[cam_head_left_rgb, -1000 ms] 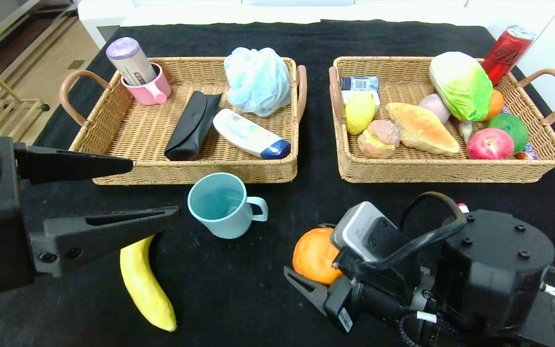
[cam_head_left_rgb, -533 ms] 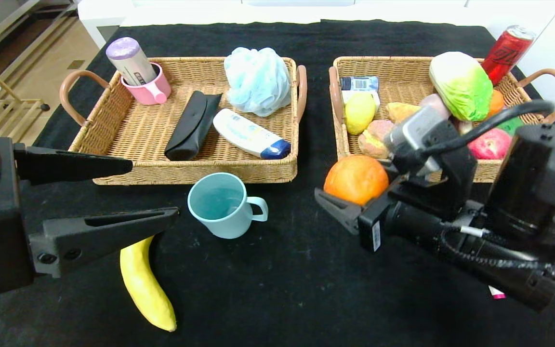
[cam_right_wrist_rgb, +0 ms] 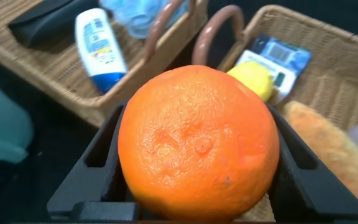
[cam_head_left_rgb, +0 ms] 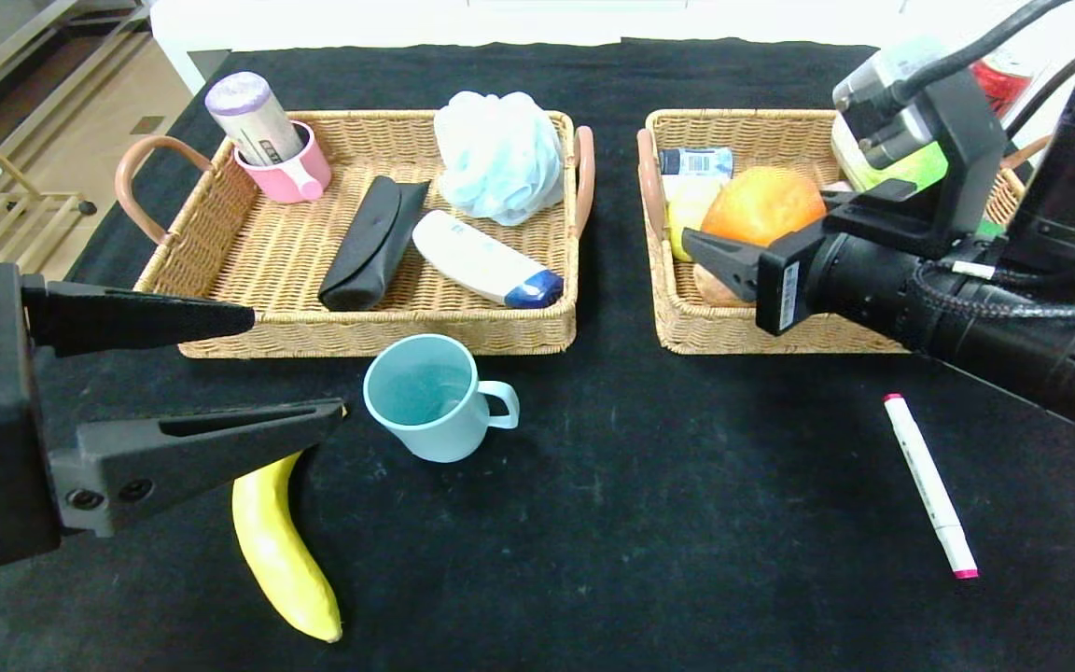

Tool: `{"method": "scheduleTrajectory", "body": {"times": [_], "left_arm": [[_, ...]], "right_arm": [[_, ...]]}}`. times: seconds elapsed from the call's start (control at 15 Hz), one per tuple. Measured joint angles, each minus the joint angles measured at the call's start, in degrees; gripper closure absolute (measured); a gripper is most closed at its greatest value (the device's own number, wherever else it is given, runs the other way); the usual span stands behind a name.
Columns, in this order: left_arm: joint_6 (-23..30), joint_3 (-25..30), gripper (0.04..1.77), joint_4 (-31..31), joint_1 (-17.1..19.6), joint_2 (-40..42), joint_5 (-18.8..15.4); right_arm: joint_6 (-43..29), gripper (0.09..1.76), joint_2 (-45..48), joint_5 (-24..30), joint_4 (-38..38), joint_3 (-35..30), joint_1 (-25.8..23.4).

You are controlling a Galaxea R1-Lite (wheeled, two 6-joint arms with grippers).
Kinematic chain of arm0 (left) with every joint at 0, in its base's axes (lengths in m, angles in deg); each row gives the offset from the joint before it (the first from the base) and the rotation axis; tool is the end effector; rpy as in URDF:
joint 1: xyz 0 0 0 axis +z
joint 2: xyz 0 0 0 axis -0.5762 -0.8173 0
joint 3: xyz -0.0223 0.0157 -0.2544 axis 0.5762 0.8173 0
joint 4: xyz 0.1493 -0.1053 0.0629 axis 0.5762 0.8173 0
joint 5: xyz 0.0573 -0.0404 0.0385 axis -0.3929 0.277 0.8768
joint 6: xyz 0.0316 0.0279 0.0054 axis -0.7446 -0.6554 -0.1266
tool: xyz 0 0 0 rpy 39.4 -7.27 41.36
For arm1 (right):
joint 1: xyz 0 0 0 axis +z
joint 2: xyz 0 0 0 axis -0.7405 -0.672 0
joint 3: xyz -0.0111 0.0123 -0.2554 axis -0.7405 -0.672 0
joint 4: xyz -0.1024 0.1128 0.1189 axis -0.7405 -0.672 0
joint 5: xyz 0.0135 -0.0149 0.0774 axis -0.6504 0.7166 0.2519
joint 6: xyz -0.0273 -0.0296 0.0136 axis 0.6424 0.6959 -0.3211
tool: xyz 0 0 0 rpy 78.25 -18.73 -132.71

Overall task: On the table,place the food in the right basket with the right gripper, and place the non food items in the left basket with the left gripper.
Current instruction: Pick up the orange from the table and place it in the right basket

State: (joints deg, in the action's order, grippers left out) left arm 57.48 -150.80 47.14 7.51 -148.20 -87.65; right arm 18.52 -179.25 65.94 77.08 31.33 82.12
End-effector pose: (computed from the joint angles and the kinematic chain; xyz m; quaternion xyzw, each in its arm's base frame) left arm 0.1600 -0.0946 0.2687 0.0969 0.1066 -0.3539 0.9241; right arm 0.2723 0.1818 0.2455 -0.1115 -0.0703 0.2488 0.9595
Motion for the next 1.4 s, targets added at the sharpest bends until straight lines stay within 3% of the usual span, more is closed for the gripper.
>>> {"method": "scheduleTrajectory", "body": {"times": [0.53, 0.8, 1.4], "left_arm": [[0.0, 0.37, 0.09, -0.2, 0.0, -0.11, -0.11], [0.0, 0.44, 0.09, -0.33, -0.02, -0.44, -0.11], [0.0, 0.74, 0.09, -0.46, -0.09, -0.79, -0.74]], "right_arm": [[-0.85, 0.61, -7.03, -0.06, -1.78, 13.25, -7.39], [-0.82, 0.61, -9.24, -0.02, -7.72, 18.91, -10.28], [-0.96, 0.61, -15.58, -0.13, -8.18, 27.92, -15.43]]}}
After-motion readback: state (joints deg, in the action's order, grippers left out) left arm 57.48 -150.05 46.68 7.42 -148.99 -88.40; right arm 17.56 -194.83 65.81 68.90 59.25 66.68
